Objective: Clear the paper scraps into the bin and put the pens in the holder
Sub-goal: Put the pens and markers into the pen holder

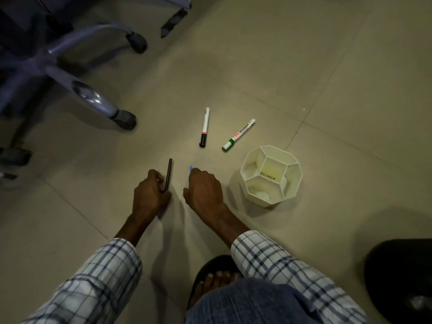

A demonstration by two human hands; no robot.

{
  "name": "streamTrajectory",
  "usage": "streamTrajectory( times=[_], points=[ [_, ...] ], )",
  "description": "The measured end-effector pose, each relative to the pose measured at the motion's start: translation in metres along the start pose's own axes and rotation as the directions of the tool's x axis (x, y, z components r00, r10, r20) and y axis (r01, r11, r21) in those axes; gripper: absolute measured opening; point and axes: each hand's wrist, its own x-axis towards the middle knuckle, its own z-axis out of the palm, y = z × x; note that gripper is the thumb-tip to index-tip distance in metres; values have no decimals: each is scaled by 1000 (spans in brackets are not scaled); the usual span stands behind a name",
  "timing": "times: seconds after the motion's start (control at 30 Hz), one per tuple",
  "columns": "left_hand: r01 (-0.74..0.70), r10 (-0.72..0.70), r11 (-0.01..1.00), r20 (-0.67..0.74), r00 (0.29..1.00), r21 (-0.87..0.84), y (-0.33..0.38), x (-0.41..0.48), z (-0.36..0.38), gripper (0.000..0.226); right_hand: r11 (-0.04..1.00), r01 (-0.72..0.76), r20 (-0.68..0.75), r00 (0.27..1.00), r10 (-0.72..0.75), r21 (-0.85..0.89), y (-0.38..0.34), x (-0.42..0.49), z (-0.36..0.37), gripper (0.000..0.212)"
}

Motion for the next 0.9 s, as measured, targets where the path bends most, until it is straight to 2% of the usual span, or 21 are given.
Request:
streamTrajectory(
  times=[0.07, 0.13, 0.23, 0.4, 0.47, 0.5, 0.6, 0.67, 0.8, 0.9],
  points=[
    [37, -37, 999, 19, 999, -11, -2, -1, -1, 40, 1000, -5, -19, 1000, 5, -24, 6, 3, 8, 34],
    [59, -58, 998, 39, 998, -8, -5, -1, -4, 41, 999, -27, -47, 999, 26, -29, 7, 5, 13, 37],
    [76, -75, 997, 60, 995, -15, -8, -2, -7, 42, 999, -49, -62, 997, 47, -23, 6, 9, 17, 33],
    [73, -69, 997, 83, 994, -40, 1, -8, -8, 41, 983, -99, -76, 993, 88, -153, 0, 1, 10, 24],
    [50, -46, 997, 66, 997, -61, 12, -10, -9, 39, 994, -90, -65, 994, 87, -54, 1, 3, 8, 13],
    [27, -24, 997, 44, 999, -74, 20, -11, -10, 38, 994, -102, -59, 993, 104, 34, 2, 3, 4, 15],
    [-72, 71, 984, -15, 997, -165, 48, -14, -12, 35, 968, -149, -195, 962, 189, 204, 2, -2, -27, 23],
    [-153, 151, 950, -29, 988, -271, 73, -18, -14, 32, 945, -125, -288, 933, 216, 301, 1, -7, -58, 24],
    [-314, 313, 868, -68, 947, -384, 130, -26, -17, 23, 915, -70, -494, 824, 277, 397, 26, -10, -129, 18],
    [-397, 404, 805, -82, 911, -441, 166, -29, -14, 18, 902, -124, -558, 748, 359, 414, 67, -17, -169, 16]
  ],
)
